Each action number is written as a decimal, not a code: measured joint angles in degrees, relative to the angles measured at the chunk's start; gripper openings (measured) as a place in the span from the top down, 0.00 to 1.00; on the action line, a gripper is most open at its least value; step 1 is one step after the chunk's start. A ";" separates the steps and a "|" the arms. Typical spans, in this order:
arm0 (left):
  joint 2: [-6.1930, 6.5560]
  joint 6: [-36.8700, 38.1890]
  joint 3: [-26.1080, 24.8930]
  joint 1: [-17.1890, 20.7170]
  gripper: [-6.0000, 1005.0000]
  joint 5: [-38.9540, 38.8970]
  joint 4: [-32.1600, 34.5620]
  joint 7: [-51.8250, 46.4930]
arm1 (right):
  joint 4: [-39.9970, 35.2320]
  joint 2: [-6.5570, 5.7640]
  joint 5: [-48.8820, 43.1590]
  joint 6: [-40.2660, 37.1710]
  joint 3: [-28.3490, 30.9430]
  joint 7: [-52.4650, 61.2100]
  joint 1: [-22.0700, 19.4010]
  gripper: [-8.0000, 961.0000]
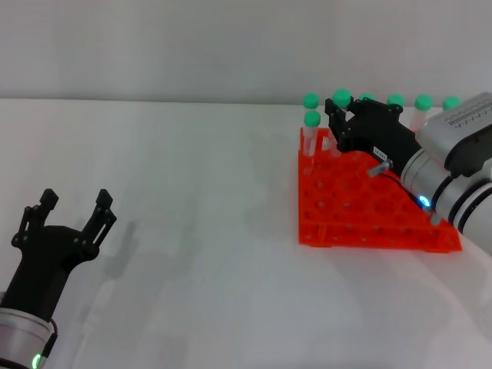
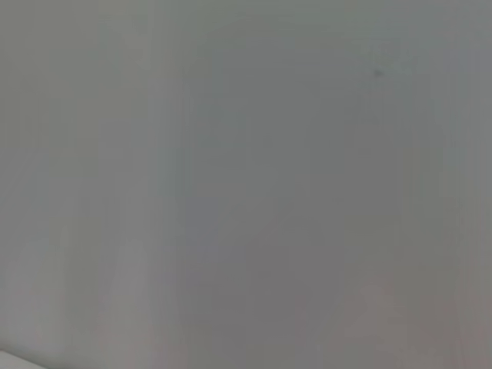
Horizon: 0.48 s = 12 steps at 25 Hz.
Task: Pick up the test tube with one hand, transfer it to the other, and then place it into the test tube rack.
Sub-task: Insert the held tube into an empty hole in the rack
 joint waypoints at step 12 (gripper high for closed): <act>0.00 0.01 0.00 0.10 0.12 0.11 0.08 0.00 | -0.42 0.00 -0.45 1.95 -0.09 -0.20 -0.29 0.70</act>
